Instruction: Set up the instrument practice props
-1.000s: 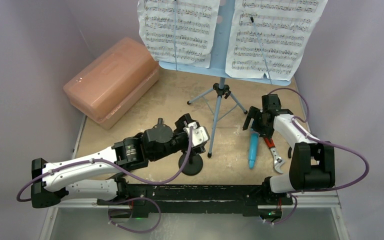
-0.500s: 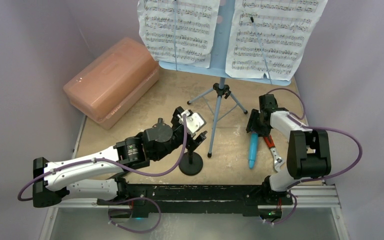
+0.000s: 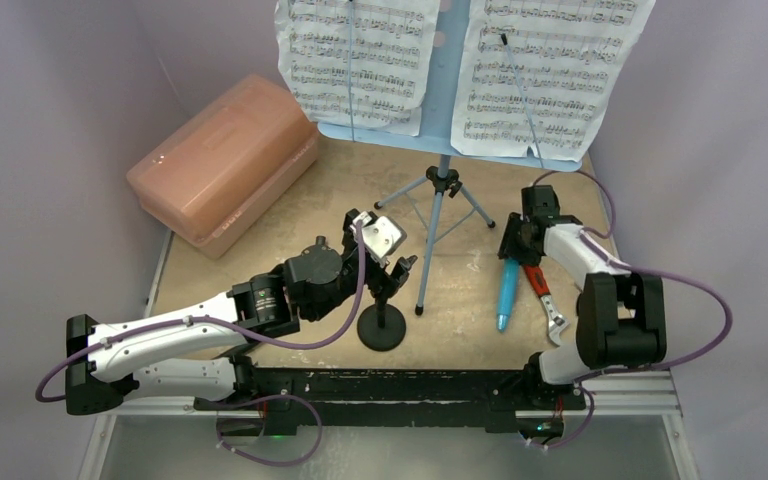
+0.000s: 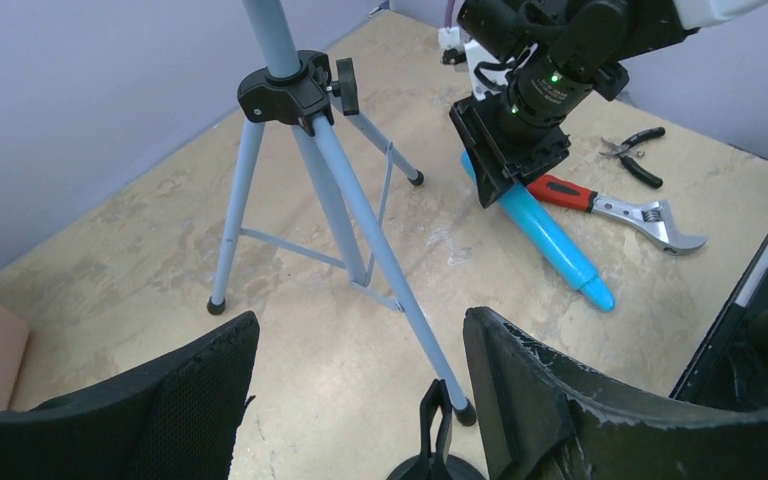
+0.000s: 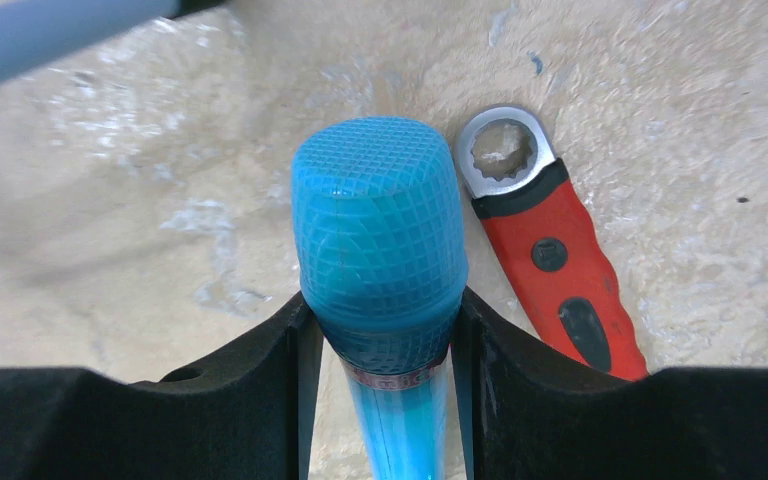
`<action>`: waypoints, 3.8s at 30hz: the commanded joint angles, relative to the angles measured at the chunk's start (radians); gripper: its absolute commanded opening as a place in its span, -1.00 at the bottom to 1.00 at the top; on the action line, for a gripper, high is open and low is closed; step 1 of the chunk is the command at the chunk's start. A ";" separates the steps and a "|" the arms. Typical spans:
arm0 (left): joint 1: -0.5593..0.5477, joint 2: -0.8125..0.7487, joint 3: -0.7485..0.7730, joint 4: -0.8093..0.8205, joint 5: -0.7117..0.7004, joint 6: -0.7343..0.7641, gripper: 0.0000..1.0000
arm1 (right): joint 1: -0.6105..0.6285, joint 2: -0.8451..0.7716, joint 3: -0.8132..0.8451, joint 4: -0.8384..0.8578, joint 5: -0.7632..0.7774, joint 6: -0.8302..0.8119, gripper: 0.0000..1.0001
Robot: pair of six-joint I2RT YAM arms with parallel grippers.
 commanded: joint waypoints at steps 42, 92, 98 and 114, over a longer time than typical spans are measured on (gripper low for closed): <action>0.096 0.551 -0.047 1.011 0.797 -0.430 0.27 | 0.006 -1.272 -0.188 0.453 -0.641 0.085 -1.00; 0.073 0.425 -0.074 0.792 0.818 -0.266 -1.00 | 0.006 -1.183 -0.147 0.432 -0.902 -0.052 -0.14; 0.073 0.423 -0.075 0.789 0.810 -0.267 -1.00 | 0.005 -1.168 -0.144 0.431 -0.899 -0.071 -1.00; 0.076 0.384 -0.062 0.767 0.621 -0.288 0.79 | 0.005 -1.203 -0.132 0.421 -0.807 -0.082 -1.00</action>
